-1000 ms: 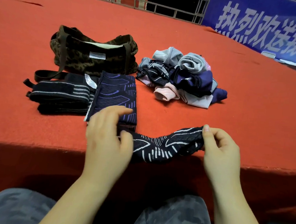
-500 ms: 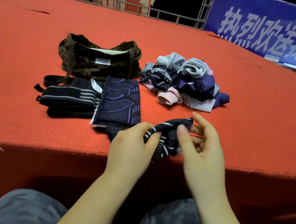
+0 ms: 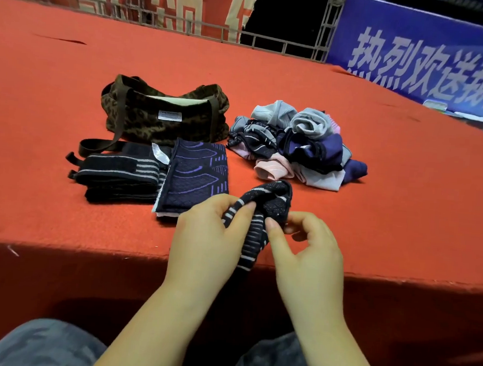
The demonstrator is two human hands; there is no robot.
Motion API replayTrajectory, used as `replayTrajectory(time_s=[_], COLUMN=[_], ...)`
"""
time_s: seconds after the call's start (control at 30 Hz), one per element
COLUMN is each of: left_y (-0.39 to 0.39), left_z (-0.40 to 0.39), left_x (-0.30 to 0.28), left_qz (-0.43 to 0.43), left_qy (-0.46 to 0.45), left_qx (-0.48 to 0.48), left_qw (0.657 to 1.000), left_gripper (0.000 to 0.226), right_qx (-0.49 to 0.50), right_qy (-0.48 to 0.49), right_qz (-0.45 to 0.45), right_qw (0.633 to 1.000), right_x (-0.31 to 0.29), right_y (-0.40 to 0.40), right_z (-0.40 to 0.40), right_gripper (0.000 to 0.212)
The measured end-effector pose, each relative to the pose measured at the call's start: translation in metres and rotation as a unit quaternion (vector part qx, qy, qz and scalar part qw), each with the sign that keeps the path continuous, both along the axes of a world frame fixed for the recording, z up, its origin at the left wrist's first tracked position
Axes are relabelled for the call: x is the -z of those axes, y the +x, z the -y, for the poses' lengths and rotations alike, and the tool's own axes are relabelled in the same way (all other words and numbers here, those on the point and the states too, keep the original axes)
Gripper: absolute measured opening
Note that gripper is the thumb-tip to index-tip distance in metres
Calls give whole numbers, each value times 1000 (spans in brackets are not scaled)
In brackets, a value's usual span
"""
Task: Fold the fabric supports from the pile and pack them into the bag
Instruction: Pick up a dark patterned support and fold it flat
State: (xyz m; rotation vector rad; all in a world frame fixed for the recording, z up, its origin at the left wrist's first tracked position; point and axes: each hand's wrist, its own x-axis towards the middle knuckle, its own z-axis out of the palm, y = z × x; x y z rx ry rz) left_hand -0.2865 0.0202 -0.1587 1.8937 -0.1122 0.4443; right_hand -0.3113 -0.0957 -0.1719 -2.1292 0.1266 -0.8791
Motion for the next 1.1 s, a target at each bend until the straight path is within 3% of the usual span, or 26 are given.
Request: replayTrajectory(time_s=[0.4,0.57,0.73,0.9,1.1], left_y=[14,20,22,19,16], left_z=[-18,-31,-48,-38,-28], left_x=[-10,-8,-1,2,-6], left_qz=[-18,-87,-172,-170,-239], left_qy=[11,14,-61,-120,-347], left_qx=[-9,60,147,158,194], left_qw=[1000,994,972,965,886], left_gripper=[13,18,23,26,28], right_qx=[-34,-165,-245,-212,-237], right_qy=[138,178,148,198,245], right_qz=[-26,-79,-129,-103,-105], right_qw=[989,967,949,951,934], right_x=[-17,-31,-37,-26,-18], right_y=[13,12,4,8,3], right_z=[27,46,63,51,45], right_gripper=[8,16,16,15,20])
